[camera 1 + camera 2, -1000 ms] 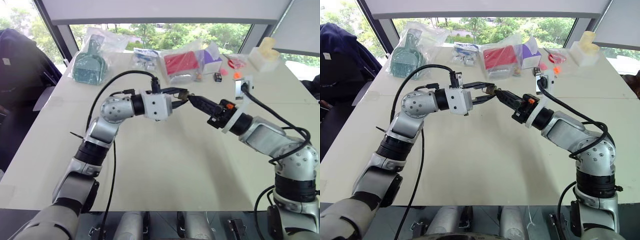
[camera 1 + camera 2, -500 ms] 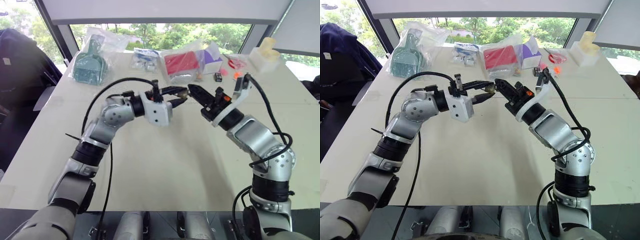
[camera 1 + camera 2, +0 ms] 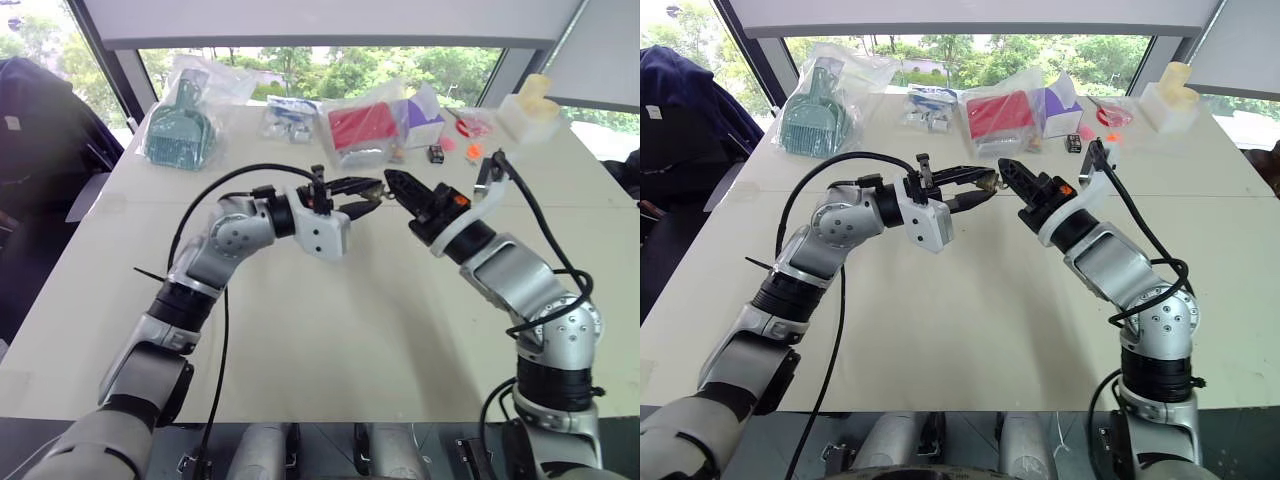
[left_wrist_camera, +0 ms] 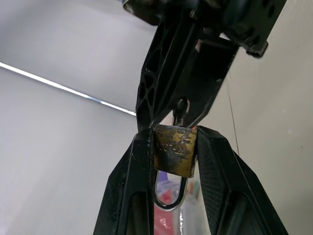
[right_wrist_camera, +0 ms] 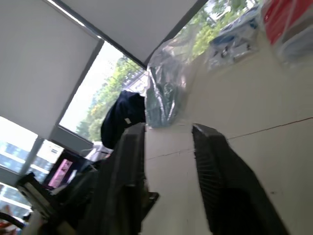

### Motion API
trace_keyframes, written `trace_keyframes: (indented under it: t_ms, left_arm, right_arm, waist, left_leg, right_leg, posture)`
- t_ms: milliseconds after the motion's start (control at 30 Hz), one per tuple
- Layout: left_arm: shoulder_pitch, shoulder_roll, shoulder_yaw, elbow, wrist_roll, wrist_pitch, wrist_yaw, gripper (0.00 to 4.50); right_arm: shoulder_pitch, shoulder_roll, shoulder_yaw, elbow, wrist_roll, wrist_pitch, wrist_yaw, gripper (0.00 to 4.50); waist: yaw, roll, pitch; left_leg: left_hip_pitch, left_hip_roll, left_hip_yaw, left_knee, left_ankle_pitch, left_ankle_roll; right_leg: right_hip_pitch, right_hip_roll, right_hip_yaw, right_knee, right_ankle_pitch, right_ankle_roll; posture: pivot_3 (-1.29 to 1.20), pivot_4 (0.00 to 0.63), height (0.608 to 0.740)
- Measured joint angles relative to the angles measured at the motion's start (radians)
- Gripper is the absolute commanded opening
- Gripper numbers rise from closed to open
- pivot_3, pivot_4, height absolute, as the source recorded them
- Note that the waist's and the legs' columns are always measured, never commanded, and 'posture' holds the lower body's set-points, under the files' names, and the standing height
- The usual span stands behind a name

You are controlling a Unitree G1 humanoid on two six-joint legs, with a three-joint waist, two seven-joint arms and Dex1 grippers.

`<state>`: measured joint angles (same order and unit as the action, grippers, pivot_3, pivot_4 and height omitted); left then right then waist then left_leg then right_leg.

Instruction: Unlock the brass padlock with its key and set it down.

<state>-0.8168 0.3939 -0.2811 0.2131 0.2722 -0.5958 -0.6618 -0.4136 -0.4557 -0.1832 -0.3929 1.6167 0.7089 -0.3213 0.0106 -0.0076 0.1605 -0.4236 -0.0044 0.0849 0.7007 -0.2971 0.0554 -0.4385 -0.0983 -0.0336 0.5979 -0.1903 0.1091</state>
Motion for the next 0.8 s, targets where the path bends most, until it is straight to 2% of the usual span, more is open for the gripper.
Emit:
trace_keyframes:
  t_ms: [133, 333, 733, 800]
  left_arm:
    - [-0.021, 0.010, 0.000, 0.030, -0.007, -0.003, -0.001, 0.66]
    - [-0.021, 0.021, 0.000, 0.065, -0.008, -0.010, -0.001, 0.66]
    - [-0.013, 0.018, -0.002, 0.035, -0.020, -0.009, -0.002, 0.66]
    - [-0.009, 0.018, -0.003, 0.026, -0.022, -0.009, -0.005, 0.66]
  right_arm:
    - [0.019, -0.070, 0.000, -0.010, -0.043, 0.034, 0.090, 3.02]
    - [0.052, -0.096, -0.001, -0.055, -0.051, 0.051, 0.188, 3.02]
    - [0.047, -0.065, 0.022, -0.062, -0.053, 0.049, 0.193, 3.02]
    - [0.047, -0.058, 0.022, -0.061, -0.053, 0.048, 0.191, 2.49]
  waist:
    - [0.000, 0.000, 0.000]
    - [0.001, 0.000, 0.000]
    - [0.002, 0.000, 0.000]
    - [0.002, 0.000, 0.000]
  left_leg:
    - [0.000, 0.000, 0.000, 0.000, 0.000, 0.000]
    - [0.000, 0.000, 0.000, 0.000, 0.000, 0.000]
    - [0.000, 0.000, 0.000, 0.000, 0.000, 0.000]
    - [0.000, 0.000, 0.000, 0.000, 0.000, 0.000]
  right_leg:
    - [0.000, 0.000, 0.000, 0.000, 0.000, 0.000]
    - [0.000, 0.000, 0.000, 0.000, 0.000, 0.000]
    - [0.000, 0.000, 0.000, 0.000, 0.000, 0.000]
    - [0.000, 0.000, 0.000, 0.000, 0.000, 0.000]
  posture:
    - [0.00, 0.150, 0.740]
    - [0.00, 0.150, 0.740]
    - [0.00, 0.150, 0.740]
    - [0.00, 0.150, 0.740]
